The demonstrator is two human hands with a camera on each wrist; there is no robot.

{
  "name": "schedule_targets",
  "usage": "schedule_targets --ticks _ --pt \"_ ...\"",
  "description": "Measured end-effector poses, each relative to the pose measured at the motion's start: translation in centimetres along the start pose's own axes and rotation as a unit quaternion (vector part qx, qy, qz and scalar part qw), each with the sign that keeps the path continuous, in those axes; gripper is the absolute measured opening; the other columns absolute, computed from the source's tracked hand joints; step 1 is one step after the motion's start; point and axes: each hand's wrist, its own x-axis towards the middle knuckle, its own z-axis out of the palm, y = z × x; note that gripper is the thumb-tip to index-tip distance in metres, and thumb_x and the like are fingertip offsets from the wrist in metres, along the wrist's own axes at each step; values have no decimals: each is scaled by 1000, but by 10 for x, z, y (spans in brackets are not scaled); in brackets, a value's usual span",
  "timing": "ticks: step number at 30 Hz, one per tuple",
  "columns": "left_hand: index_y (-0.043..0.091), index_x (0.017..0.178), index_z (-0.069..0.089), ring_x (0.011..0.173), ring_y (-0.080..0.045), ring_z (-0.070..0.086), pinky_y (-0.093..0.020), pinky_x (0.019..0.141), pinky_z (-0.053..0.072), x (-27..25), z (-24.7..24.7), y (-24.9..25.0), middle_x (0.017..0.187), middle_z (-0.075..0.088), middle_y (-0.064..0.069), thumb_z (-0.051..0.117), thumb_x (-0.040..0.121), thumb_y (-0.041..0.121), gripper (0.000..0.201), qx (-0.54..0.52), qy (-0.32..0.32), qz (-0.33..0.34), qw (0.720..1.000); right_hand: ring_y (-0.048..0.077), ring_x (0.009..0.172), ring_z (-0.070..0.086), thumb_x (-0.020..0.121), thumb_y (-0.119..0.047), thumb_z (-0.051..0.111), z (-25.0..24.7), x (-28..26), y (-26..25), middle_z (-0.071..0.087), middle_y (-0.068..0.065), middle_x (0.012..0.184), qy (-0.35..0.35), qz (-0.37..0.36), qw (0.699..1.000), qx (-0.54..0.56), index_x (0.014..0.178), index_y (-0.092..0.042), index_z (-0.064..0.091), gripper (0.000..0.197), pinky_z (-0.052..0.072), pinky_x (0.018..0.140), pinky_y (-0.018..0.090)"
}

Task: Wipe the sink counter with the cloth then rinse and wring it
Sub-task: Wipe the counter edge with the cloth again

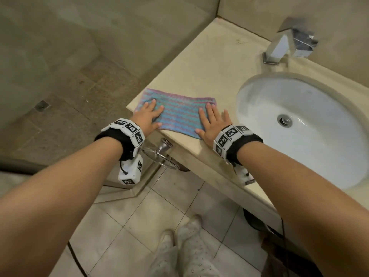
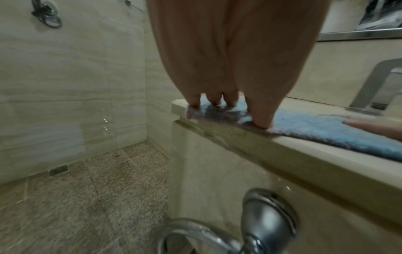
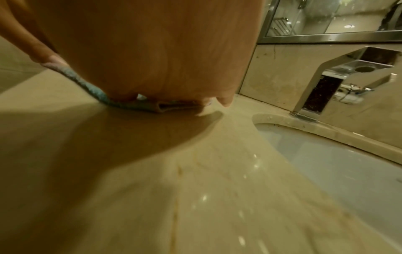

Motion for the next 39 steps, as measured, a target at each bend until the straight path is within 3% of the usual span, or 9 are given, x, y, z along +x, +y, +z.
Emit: schedule_targets --ticks 14,28,39 --pt "21 150 12 148 -28 -3 -49 117 12 -21 30 72 160 -5 -8 31 100 35 56 100 -45 110 988 21 146 -19 97 -52 10 64 -96 25 -24 7 156 -26 90 993 68 148 -19 -18 67 -6 118 54" --pt "22 151 3 147 -28 -5 -49 117 8 -53 75 171 159 -10 -9 36 99 36 63 164 -78 186 966 18 146 -19 97 -52 11 134 -184 81 -24 4 157 -16 147 982 116 148 -21 -17 66 -9 114 57" --pt "20 151 1 147 -30 -3 -50 117 9 -92 141 306 159 -9 -10 31 100 36 61 210 -62 258 941 18 145 -21 97 -52 11 213 -285 176 -26 3 156 -34 200 967 156 148 -23 -19 66 -8 115 58"
